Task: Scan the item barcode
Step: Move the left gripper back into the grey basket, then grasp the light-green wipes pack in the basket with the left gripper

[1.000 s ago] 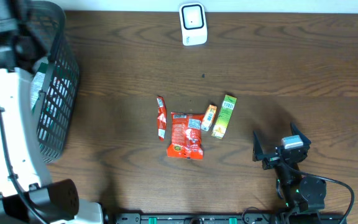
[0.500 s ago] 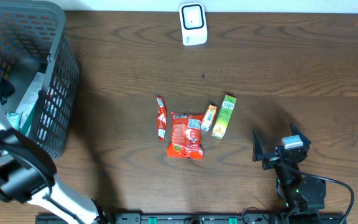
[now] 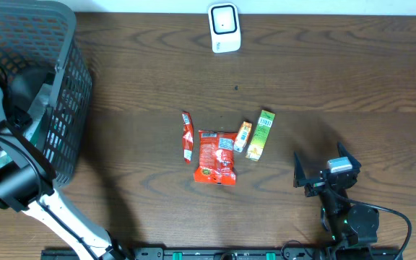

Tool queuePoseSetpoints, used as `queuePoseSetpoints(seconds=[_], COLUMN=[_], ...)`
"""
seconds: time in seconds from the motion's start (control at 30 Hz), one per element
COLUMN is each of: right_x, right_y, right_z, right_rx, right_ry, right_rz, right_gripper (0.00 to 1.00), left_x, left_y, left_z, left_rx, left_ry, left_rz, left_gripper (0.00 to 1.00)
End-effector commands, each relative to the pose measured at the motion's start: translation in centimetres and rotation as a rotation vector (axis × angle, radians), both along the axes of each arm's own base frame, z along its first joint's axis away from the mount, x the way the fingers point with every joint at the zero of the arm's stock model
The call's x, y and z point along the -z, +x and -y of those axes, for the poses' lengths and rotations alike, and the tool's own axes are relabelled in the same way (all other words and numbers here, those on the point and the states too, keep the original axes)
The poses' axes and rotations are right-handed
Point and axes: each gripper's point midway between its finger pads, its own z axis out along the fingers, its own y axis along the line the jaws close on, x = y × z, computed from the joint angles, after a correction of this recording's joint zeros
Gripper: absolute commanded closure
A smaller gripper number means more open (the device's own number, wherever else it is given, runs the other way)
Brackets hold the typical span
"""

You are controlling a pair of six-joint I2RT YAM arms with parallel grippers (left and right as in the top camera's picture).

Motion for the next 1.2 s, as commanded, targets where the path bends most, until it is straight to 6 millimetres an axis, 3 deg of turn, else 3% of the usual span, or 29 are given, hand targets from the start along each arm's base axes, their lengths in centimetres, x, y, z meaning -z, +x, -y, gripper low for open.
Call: queuePoseSetpoints(seconds=[0.0,0.3,0.5,0.7,1.17], right_x=[0.0,0.0,0.0,0.0,0.0], right_y=[0.0,0.0,0.0,0.0,0.0], right_z=[-0.1,-0.1,-0.1,-0.1,-0.1], right_rx=[-0.005,-0.005,-0.005,-0.005,-0.005], right_ry=[0.011,0.011,0.011,0.011,0.011], right_rz=[-0.002,-0.002,-0.002,-0.002,-0.002], right_gripper=[0.01,0.01,0.01,0.01,0.01], left_x=[1.6,2.5,-1.6,-4.8,-1.9], left_y=[-0.1,-0.3,0.6,1.7,0.4], left_z=[0.7,1.1,0.7,1.9,2.7], left_rx=[0.051,0.058,0.054,0.064,0.059], left_ry=[-0.062,-0.085,-0.021,-0.046,-0.080], left_rz=[-0.027,-0.028,0.066,0.196,0.154], left_gripper=[0.33,0.32,0.32,0.32,0.32])
